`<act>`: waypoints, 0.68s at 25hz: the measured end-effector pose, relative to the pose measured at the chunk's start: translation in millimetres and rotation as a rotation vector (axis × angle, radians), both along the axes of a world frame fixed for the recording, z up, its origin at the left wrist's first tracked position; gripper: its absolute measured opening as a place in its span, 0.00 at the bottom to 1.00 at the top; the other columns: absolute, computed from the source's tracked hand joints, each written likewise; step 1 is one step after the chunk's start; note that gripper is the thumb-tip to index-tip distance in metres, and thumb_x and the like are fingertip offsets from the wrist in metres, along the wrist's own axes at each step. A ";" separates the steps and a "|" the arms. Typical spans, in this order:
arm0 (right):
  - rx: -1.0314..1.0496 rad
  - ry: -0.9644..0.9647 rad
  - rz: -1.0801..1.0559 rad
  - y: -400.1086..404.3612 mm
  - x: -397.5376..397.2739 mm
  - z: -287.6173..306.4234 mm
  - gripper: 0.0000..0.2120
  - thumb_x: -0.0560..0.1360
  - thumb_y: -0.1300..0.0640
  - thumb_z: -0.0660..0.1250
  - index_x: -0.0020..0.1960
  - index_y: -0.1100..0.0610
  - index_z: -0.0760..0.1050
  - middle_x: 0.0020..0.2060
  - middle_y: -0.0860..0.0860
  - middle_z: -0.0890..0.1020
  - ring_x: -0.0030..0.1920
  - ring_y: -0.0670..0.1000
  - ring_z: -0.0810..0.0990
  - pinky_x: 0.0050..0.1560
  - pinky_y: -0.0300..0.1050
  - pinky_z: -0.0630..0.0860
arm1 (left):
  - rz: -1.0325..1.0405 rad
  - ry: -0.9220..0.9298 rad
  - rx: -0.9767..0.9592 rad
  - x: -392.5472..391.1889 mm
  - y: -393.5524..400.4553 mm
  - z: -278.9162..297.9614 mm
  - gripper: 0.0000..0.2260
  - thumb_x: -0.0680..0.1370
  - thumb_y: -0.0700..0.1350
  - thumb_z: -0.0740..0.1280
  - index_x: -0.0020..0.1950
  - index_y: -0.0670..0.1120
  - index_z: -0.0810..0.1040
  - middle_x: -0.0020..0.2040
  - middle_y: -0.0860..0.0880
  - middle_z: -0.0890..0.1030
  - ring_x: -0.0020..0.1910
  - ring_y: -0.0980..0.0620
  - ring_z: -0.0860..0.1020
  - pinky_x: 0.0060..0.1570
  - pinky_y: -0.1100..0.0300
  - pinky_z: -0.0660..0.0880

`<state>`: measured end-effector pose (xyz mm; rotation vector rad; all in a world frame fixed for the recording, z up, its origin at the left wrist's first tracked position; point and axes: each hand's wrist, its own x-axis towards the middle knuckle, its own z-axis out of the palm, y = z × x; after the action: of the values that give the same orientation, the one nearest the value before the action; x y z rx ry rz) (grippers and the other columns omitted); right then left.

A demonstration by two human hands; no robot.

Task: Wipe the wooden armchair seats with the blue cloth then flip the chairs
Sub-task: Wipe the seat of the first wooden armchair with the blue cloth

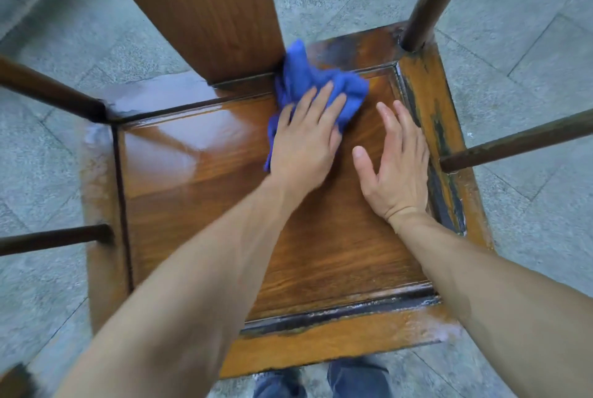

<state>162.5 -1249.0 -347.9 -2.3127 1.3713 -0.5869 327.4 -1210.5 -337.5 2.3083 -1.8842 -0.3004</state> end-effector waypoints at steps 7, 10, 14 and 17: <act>0.030 0.060 0.035 3.9 -1.9 5.2 0.31 0.80 0.41 0.54 0.78 0.53 0.59 0.77 0.58 0.63 0.75 0.60 0.62 0.73 0.66 0.60 | 0.279 -0.001 0.290 -43.8 292.5 31.3 0.23 0.78 0.56 0.60 0.72 0.57 0.73 0.75 0.48 0.69 0.68 0.42 0.74 0.62 0.46 0.68; 0.032 0.077 0.038 2.3 -0.6 5.4 0.30 0.79 0.40 0.53 0.78 0.53 0.60 0.76 0.58 0.64 0.75 0.60 0.62 0.73 0.66 0.60 | 0.296 -0.078 0.380 -23.1 313.2 28.7 0.25 0.73 0.63 0.62 0.70 0.62 0.74 0.76 0.45 0.67 0.70 0.39 0.70 0.66 0.37 0.63; 0.024 0.084 0.046 2.6 1.9 4.1 0.30 0.79 0.41 0.53 0.77 0.53 0.61 0.76 0.57 0.65 0.75 0.62 0.63 0.74 0.66 0.59 | 0.134 -0.095 0.220 14.6 222.9 15.8 0.27 0.76 0.67 0.58 0.75 0.66 0.63 0.82 0.45 0.55 0.80 0.33 0.50 0.73 0.29 0.47; 0.012 0.076 0.024 1.8 3.4 1.0 0.30 0.79 0.41 0.54 0.77 0.53 0.61 0.76 0.57 0.66 0.74 0.62 0.64 0.73 0.66 0.61 | 0.131 -0.117 0.118 32.3 92.2 2.0 0.26 0.78 0.67 0.53 0.77 0.67 0.59 0.82 0.47 0.54 0.80 0.35 0.51 0.73 0.29 0.48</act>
<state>165.9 -1247.2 -347.0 -2.3603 1.3755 -0.4862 359.7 -1118.3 -335.5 2.5660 -1.7998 -0.2734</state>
